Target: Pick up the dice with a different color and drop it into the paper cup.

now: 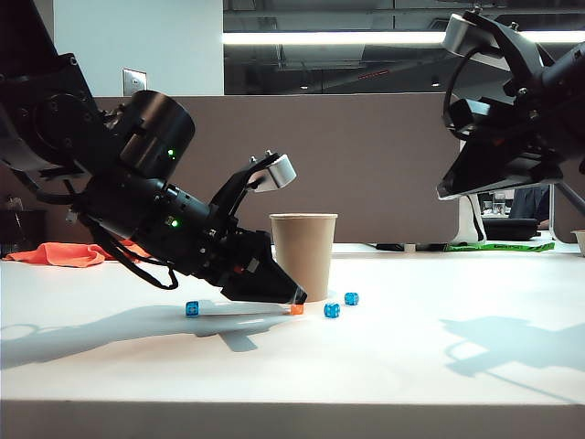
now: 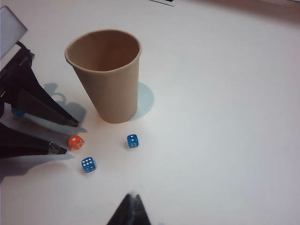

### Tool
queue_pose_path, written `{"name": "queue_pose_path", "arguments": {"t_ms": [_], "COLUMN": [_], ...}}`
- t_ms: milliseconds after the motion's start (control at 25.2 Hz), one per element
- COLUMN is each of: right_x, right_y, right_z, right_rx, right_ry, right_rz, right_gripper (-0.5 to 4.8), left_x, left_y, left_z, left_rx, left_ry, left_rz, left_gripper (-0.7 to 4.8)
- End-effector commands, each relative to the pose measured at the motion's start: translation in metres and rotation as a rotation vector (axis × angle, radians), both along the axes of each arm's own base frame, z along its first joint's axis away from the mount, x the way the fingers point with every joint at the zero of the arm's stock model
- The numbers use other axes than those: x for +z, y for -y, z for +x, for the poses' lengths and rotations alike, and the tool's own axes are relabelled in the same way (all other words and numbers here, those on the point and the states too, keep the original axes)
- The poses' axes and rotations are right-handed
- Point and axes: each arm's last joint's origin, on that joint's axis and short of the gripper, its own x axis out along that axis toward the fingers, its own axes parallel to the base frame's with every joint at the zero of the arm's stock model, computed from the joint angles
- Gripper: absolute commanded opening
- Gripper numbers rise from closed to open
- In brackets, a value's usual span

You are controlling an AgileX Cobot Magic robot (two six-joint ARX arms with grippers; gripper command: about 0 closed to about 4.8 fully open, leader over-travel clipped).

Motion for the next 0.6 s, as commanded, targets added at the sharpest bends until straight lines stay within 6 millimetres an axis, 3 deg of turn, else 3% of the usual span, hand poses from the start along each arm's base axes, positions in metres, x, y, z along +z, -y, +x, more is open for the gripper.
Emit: {"name": "queue_pose_path", "arguments": {"t_ms": [40, 596], "right_x": [0.0030, 0.0029], "right_y": [-0.0005, -0.0005], "right_z": [0.0006, 0.0006], "right_rx": [0.003, 0.003], "right_ry": [0.021, 0.020], "right_rz": [0.007, 0.007], "right_gripper": [-0.02, -0.02], "left_x": [-0.0018, -0.0030], "left_y": [0.0011, 0.0015], "left_z": [-0.0008, -0.0001], "left_rx": [-0.019, -0.023], "left_ry": [-0.022, -0.017], "left_rz": [-0.004, -0.008], "left_gripper": [1.78, 1.74]}}
